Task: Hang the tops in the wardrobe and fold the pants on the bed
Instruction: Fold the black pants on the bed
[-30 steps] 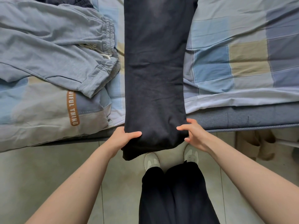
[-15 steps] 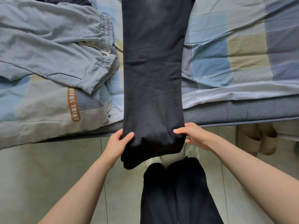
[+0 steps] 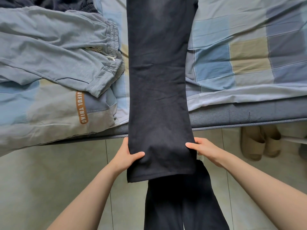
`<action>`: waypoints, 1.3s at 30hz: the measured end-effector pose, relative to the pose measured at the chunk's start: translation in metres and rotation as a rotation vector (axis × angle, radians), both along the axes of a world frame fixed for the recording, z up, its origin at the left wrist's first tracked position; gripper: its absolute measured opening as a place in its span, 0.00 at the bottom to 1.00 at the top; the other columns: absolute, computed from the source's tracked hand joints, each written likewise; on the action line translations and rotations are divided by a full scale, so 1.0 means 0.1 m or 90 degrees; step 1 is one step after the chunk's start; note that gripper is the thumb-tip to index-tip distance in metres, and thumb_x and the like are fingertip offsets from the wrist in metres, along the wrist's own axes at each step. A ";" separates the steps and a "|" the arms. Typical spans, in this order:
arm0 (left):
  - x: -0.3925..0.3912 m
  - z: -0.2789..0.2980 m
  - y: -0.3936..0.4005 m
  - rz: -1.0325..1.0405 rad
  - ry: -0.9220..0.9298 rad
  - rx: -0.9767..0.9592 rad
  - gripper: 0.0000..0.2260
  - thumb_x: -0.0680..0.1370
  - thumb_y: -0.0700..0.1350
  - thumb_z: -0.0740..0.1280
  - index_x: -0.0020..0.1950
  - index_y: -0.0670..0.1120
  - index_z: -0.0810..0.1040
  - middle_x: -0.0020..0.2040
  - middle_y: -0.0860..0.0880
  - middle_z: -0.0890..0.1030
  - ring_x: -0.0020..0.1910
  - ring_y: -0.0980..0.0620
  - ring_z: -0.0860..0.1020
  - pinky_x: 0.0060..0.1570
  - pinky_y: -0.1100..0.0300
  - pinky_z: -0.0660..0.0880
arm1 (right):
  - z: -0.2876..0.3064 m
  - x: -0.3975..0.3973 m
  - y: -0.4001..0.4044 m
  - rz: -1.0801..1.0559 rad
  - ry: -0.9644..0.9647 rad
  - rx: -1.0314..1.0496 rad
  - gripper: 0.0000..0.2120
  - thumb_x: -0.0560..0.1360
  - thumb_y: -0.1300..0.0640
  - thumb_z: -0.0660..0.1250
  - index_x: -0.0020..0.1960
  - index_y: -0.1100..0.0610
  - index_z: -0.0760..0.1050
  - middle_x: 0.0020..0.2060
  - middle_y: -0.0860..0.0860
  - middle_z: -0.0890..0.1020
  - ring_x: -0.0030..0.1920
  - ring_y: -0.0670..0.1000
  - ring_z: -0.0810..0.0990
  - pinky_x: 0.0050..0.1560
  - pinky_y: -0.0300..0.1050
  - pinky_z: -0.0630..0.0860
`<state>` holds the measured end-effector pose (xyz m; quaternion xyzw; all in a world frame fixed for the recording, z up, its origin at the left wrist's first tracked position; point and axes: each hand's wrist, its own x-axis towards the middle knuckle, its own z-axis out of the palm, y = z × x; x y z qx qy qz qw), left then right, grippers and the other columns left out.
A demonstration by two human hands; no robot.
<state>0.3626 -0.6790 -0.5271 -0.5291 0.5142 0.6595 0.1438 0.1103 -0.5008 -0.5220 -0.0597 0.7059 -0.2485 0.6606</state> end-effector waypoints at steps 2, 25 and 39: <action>0.03 0.09 0.07 -0.011 -0.007 0.004 0.28 0.74 0.37 0.73 0.67 0.49 0.63 0.60 0.57 0.77 0.57 0.65 0.77 0.45 0.74 0.74 | 0.12 0.03 0.05 -0.004 -0.028 0.019 0.08 0.78 0.54 0.62 0.52 0.51 0.80 0.43 0.43 0.83 0.38 0.42 0.79 0.42 0.36 0.73; -1.77 0.92 -2.24 0.325 0.149 0.043 0.14 0.80 0.58 0.59 0.49 0.51 0.79 0.40 0.46 0.82 0.33 0.51 0.79 0.39 0.56 0.81 | 0.90 -2.03 -2.08 -0.468 -0.143 -0.194 0.14 0.83 0.51 0.51 0.55 0.58 0.71 0.43 0.62 0.83 0.41 0.57 0.85 0.37 0.45 0.82; -1.60 -0.14 -1.44 0.173 -0.048 -0.183 0.04 0.79 0.49 0.68 0.45 0.52 0.81 0.39 0.62 0.82 0.38 0.70 0.77 0.34 0.78 0.69 | -0.35 -1.32 -1.57 -0.143 0.005 0.062 0.17 0.76 0.50 0.68 0.63 0.53 0.72 0.54 0.52 0.78 0.52 0.53 0.78 0.55 0.47 0.74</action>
